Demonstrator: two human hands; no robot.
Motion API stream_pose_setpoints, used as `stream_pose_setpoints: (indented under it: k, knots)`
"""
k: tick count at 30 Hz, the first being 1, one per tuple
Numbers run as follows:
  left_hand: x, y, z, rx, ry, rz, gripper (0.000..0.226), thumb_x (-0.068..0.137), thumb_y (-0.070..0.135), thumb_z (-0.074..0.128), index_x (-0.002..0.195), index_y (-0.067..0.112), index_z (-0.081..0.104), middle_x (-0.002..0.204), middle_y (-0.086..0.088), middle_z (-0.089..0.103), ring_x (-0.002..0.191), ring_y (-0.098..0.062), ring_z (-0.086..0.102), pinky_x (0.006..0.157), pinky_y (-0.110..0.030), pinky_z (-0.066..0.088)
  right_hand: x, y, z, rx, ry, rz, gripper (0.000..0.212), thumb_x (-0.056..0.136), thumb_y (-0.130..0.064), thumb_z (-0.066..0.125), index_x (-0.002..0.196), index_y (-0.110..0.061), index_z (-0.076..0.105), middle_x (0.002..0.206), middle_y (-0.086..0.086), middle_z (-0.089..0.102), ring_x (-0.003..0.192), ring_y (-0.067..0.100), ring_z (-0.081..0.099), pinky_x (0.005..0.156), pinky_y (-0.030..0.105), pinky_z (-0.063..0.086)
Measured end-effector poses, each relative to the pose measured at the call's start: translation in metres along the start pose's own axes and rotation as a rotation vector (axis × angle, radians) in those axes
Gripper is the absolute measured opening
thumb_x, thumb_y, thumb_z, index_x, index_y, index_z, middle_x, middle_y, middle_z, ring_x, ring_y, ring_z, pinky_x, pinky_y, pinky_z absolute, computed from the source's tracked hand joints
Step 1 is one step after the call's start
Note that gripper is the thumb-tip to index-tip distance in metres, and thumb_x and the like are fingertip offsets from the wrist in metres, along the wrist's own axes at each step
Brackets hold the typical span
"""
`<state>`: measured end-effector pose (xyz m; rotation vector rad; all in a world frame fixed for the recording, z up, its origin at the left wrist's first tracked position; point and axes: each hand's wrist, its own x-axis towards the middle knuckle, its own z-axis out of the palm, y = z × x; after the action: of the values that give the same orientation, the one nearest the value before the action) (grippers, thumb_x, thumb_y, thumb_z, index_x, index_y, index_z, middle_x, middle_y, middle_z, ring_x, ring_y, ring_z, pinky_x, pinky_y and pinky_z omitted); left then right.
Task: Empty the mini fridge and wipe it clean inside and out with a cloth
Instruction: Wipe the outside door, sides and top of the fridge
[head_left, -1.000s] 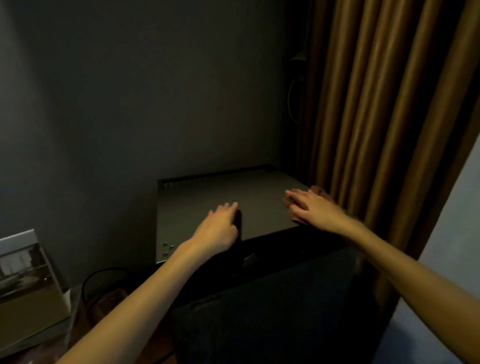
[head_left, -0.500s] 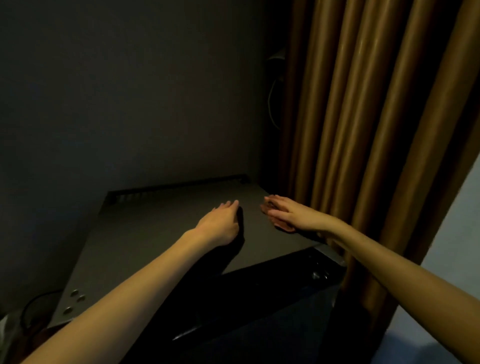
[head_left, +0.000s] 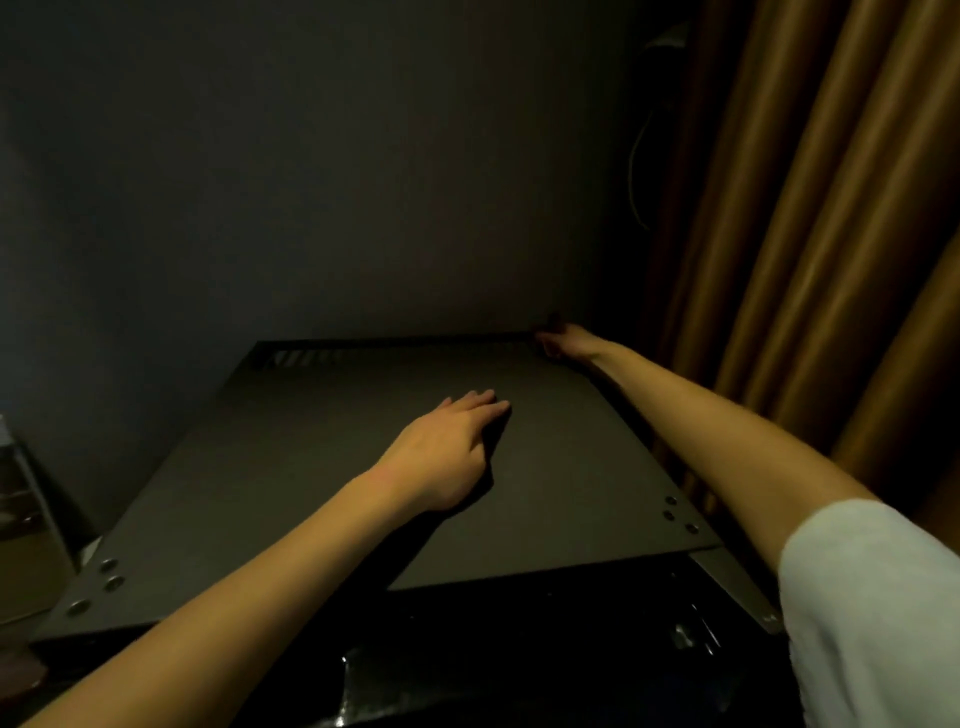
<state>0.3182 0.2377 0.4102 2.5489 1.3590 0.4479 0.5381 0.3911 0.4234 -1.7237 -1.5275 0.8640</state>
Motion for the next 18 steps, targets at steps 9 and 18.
stream_pose_setpoints:
  k: [9, 18]
  knots:
    - [-0.002, 0.005, -0.002, 0.01, -0.011, -0.005, 0.059, 0.096, 0.004, 0.035, 0.151, 0.023, 0.029, 0.16, 0.001, 0.019, 0.147, -0.014, 0.014, 0.118, -0.024, 0.007, -0.051, 0.014, 0.004, 0.236, 0.067, -0.02, 0.038, 0.099, -0.002, 0.045, 0.135, 0.01, 0.044, 0.119, 0.023, 0.058, 0.081, 0.018, 0.054, 0.052, 0.007, 0.043]
    - [-0.006, 0.007, -0.004, 0.034, -0.012, 0.007, 0.057, 0.095, 0.004, 0.036, 0.15, 0.018, 0.031, 0.159, -0.005, 0.021, 0.146, -0.02, 0.02, 0.116, -0.027, 0.014, -0.214, 0.043, -0.007, 0.43, 0.003, -0.031, 0.037, 0.099, 0.005, 0.039, 0.135, 0.008, 0.041, 0.093, 0.004, 0.057, 0.052, -0.005, 0.057, 0.048, 0.008, 0.04]
